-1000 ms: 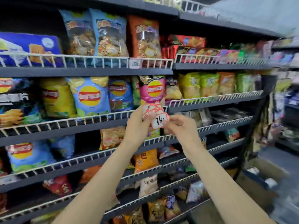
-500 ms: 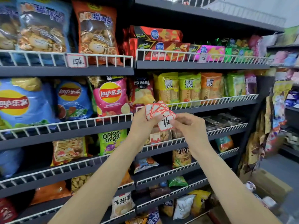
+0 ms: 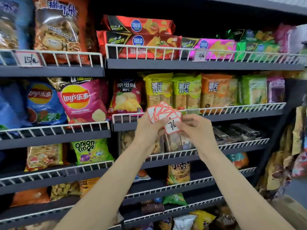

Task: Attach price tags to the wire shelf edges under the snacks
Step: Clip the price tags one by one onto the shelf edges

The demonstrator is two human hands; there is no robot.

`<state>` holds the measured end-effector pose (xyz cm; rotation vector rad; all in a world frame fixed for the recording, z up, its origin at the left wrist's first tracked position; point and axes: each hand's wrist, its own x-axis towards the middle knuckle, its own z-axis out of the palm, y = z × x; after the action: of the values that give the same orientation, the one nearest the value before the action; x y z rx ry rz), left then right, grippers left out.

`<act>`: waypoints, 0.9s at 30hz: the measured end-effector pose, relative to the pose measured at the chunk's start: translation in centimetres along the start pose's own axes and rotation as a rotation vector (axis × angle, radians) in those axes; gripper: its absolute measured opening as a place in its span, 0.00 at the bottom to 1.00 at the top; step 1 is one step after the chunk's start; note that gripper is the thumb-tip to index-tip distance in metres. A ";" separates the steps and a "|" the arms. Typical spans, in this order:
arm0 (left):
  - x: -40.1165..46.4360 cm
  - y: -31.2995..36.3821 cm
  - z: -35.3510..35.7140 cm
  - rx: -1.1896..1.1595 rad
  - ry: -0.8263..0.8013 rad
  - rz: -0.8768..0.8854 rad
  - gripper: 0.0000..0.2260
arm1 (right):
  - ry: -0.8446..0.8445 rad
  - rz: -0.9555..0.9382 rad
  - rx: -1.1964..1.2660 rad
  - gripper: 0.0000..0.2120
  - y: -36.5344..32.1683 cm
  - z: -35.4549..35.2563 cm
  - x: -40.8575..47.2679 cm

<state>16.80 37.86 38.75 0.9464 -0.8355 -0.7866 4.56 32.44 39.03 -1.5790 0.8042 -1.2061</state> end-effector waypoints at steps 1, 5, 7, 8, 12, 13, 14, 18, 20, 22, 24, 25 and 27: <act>0.3 -0.5 0.9 -0.016 0.019 -0.001 0.12 | -0.015 0.013 -0.001 0.05 0.4 -0.9 0.8; 1.4 -2.5 4.6 -0.050 0.049 0.002 0.12 | -0.070 0.012 -0.023 0.04 1.7 -4.7 3.6; 1.7 -3.4 6.2 -0.048 0.049 0.019 0.10 | -0.107 0.007 0.001 0.04 2.2 -6.4 4.6; 1.9 -3.8 6.9 -0.039 0.065 0.028 0.09 | -0.135 0.009 0.014 0.05 2.4 -7.1 5.0; 2.4 -5.3 9.0 -0.007 0.165 0.052 0.09 | -0.223 0.019 0.061 0.07 3.3 -9.7 6.3; 2.6 -5.6 9.4 -0.003 0.190 0.059 0.09 | -0.232 0.025 0.069 0.06 3.5 -10.2 6.7; 2.7 -5.8 9.8 -0.005 0.216 0.067 0.09 | -0.237 0.034 0.076 0.04 3.9 -10.7 7.0; 3.2 -6.2 10.7 0.006 0.277 0.109 0.09 | -0.249 0.074 0.119 0.02 5.2 -12.1 8.2; 3.3 -6.3 11.1 0.004 0.291 0.121 0.09 | -0.265 0.087 0.155 0.02 5.4 -12.6 8.6; 3.4 -6.5 11.5 0.013 0.302 0.125 0.10 | -0.299 0.080 0.164 0.03 5.4 -13.1 8.9; 3.6 -6.6 11.7 0.034 0.307 0.130 0.10 | -0.320 0.071 0.163 0.05 5.3 -13.3 9.1; 3.6 -6.7 11.8 0.053 0.302 0.136 0.10 | -0.324 0.068 0.164 0.06 5.4 -13.4 9.2; 3.7 -7.0 12.1 0.103 0.286 0.151 0.10 | -0.328 0.069 0.168 0.08 5.4 -13.3 9.2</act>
<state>6.57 27.73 37.40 1.0453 -0.6920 -0.4681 -5.20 18.49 37.61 -1.5443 0.5258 -0.9085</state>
